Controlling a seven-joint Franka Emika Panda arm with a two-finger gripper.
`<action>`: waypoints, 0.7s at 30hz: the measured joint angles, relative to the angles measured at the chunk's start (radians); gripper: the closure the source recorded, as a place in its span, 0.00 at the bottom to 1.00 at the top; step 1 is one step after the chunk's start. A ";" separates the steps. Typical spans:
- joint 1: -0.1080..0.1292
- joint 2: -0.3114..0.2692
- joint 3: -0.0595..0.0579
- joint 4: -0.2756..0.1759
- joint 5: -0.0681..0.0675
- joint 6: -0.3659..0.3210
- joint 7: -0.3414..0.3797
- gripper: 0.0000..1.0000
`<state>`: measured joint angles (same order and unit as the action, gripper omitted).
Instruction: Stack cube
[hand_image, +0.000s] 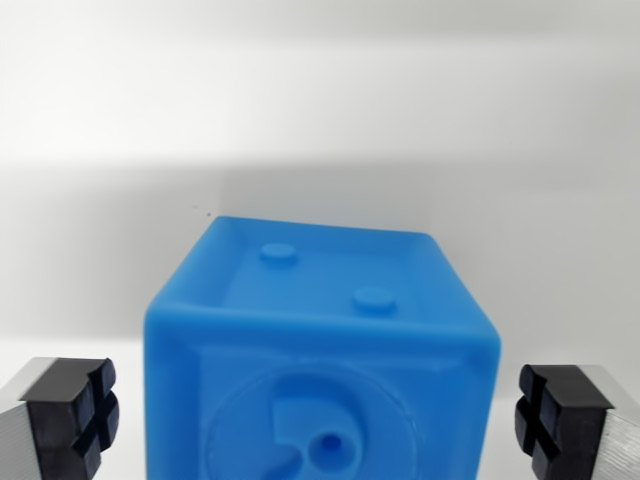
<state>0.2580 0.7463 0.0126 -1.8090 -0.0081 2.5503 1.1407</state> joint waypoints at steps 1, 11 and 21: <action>0.000 0.004 0.000 0.002 0.000 0.003 0.000 0.00; 0.000 0.026 -0.001 0.009 0.000 0.017 0.000 1.00; 0.000 0.027 -0.001 0.010 0.000 0.017 0.000 1.00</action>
<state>0.2585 0.7733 0.0119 -1.7985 -0.0081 2.5678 1.1407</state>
